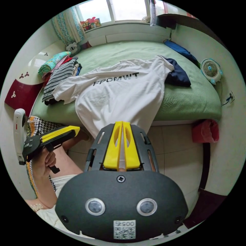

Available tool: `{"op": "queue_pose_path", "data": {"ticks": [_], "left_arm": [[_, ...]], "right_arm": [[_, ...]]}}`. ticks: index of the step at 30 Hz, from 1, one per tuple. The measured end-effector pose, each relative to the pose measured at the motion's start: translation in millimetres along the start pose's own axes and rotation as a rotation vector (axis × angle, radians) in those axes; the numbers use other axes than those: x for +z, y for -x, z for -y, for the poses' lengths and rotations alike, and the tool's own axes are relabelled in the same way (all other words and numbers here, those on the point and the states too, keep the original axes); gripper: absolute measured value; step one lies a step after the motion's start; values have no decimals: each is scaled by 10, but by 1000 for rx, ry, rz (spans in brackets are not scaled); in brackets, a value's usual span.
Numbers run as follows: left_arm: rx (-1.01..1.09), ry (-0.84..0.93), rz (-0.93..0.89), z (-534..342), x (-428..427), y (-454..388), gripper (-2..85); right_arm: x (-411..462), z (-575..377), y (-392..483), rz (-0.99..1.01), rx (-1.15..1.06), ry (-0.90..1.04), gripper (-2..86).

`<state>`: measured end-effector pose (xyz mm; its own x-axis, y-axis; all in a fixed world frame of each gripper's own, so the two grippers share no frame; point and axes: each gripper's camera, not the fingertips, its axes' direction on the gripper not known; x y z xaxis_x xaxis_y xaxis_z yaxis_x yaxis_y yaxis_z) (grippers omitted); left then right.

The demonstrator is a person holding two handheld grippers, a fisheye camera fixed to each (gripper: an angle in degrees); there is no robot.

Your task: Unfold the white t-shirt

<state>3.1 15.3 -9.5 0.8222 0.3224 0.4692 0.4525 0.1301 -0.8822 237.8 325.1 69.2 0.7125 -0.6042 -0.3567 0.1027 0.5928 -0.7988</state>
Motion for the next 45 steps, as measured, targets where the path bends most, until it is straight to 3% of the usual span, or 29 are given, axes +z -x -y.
{"op": "queue_pose_path", "data": {"ticks": [45], "left_arm": [[-46,22,-25,-138,232,-202,-6]], "right_arm": [[194,55,364,-21,-16,71,-10]]}}
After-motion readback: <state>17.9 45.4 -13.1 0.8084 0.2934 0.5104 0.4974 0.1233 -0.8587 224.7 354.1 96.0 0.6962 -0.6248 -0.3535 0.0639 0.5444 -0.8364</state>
